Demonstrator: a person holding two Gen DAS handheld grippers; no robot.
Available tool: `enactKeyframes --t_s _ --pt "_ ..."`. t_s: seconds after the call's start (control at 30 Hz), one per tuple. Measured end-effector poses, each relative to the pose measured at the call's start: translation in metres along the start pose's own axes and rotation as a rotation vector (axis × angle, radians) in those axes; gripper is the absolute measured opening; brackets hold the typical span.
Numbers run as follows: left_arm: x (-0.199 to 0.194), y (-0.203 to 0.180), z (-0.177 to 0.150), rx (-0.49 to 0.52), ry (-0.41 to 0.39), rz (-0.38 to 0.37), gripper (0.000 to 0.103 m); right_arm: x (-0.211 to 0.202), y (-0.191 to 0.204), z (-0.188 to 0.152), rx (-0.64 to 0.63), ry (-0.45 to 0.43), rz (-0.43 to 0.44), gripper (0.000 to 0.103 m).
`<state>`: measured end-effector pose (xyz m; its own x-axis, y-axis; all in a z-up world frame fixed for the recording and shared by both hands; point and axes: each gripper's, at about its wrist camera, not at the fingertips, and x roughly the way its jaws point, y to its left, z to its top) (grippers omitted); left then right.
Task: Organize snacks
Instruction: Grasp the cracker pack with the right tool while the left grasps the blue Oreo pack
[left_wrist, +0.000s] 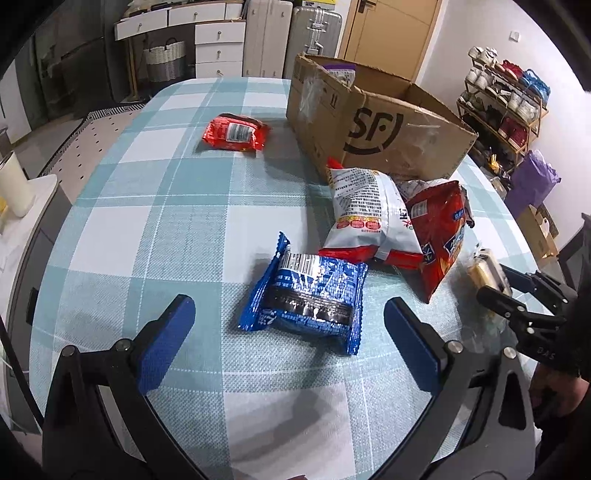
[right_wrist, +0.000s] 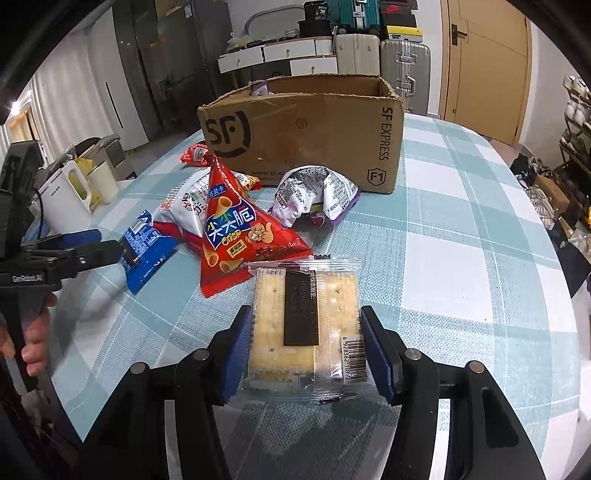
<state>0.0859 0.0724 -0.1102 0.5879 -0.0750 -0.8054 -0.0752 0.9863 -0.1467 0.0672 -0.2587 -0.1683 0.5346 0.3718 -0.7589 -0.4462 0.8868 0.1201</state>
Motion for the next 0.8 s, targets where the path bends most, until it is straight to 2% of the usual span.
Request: enactKeyframes --t_s 0.47,0.6,0.8 --pt "0.038 -0.005 0.008 -0.002 0.065 0.016 0.101 -0.011 -0.013 -0.007 0.075 -0.024 0.026 0.057" --pt "0.038 -0.003 0.012 -0.01 0.057 -0.016 0.097 -0.012 -0.014 -0.009 0.08 -0.023 0.027 0.057" --pt "0.036 -0.008 0.011 0.025 0.046 -0.006 0.077 -0.012 -0.014 -0.014 0.077 -0.012 0.026 0.057"
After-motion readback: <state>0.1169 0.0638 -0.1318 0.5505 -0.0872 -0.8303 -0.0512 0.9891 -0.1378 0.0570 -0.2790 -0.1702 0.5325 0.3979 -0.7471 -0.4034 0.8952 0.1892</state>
